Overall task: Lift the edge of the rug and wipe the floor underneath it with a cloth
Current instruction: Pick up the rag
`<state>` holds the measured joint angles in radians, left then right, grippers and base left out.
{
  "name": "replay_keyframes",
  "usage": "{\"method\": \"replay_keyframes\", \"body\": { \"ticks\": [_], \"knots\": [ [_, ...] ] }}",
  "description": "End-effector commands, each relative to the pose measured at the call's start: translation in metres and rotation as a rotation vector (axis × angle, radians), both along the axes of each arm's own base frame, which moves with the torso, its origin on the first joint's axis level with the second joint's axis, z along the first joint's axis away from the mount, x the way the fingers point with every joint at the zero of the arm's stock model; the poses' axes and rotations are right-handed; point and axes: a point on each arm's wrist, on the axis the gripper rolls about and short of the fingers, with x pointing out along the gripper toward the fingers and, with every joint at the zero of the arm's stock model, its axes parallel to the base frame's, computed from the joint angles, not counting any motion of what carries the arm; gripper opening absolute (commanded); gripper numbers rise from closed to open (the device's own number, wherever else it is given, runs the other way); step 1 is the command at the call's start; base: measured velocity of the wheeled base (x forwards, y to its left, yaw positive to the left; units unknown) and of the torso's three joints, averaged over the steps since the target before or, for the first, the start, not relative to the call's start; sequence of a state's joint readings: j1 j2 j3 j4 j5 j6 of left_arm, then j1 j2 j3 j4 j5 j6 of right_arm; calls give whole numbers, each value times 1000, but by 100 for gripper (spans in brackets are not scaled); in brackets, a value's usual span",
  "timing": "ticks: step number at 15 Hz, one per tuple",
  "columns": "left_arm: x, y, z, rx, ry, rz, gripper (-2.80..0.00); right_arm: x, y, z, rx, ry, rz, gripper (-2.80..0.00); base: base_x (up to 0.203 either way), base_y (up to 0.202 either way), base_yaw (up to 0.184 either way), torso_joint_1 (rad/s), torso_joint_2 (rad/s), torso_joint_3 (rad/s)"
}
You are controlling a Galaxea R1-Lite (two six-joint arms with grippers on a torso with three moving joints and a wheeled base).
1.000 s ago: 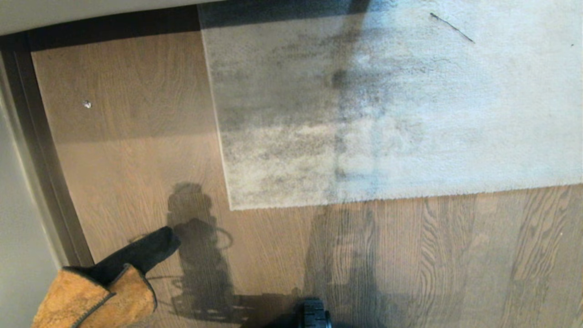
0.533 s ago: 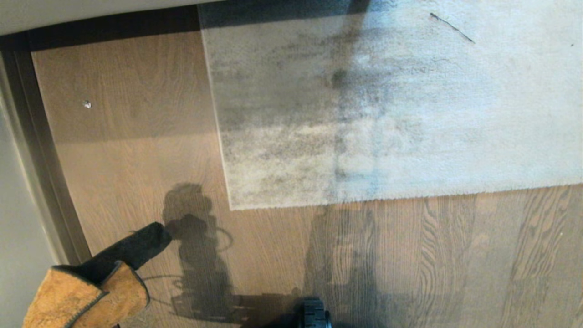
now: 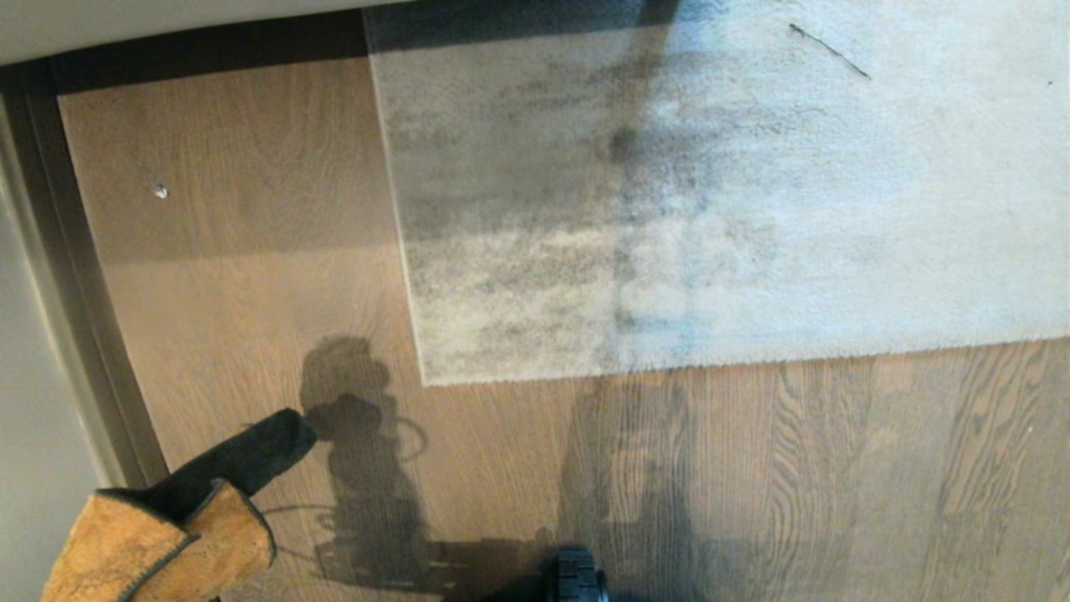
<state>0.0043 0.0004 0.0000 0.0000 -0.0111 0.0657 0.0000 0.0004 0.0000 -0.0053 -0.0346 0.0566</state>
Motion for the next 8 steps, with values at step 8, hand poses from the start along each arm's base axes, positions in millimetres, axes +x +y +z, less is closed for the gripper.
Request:
{"method": "replay_keyframes", "body": {
  "ticks": [8],
  "knots": [
    [0,0,0,0,0,1,-280,0,0,0,0,-1,-1,-280,0,0,0,0,0,0]
  ]
}}
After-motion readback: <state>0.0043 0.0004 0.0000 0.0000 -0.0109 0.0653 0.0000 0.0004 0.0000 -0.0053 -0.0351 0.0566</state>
